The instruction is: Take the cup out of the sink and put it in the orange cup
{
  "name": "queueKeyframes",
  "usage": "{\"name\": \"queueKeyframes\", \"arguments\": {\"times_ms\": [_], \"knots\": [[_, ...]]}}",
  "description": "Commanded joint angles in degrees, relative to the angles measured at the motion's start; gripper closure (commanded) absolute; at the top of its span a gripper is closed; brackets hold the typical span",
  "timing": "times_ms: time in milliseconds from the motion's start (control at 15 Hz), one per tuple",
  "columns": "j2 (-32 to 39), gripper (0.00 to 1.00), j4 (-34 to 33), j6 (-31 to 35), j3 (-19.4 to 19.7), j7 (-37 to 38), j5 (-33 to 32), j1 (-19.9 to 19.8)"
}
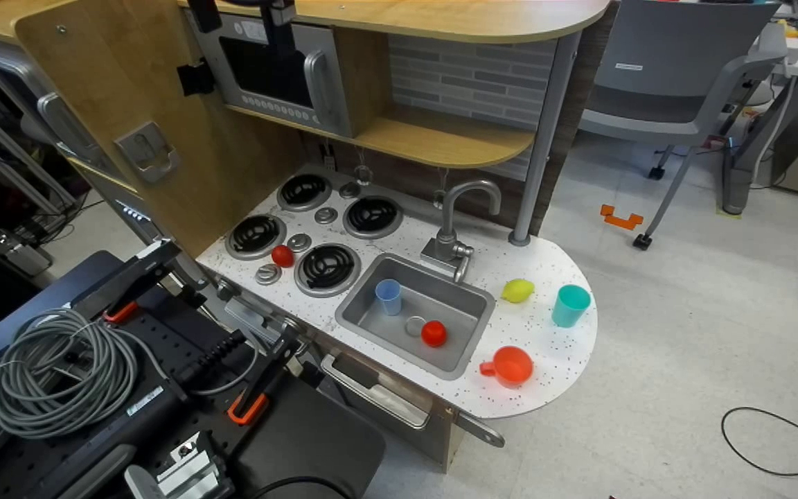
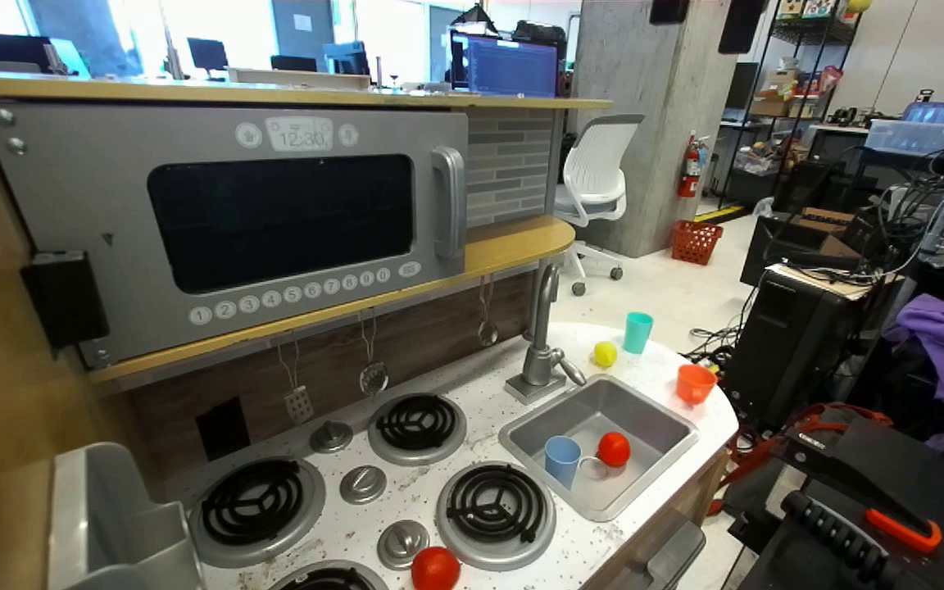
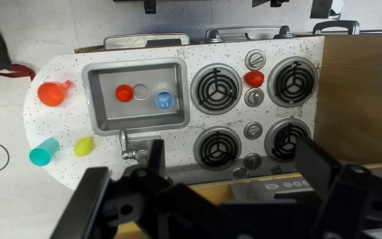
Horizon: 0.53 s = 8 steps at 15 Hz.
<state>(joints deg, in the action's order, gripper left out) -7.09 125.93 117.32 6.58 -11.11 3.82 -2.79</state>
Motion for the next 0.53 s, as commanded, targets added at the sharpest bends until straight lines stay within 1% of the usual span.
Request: {"name": "queueKeyframes", "arguments": {"times_ms": [0, 267, 467], "knots": [[4.61, 0.00, -1.29, 3.96, 0.73, -1.63, 0.29, -1.55], [11.70, 0.00, -2.97, 10.64, 1.46, -1.40, 2.14, -3.32], [17.51, 0.00, -4.36, 15.73, 1.18, -2.02, 2.68, -4.68]]}}
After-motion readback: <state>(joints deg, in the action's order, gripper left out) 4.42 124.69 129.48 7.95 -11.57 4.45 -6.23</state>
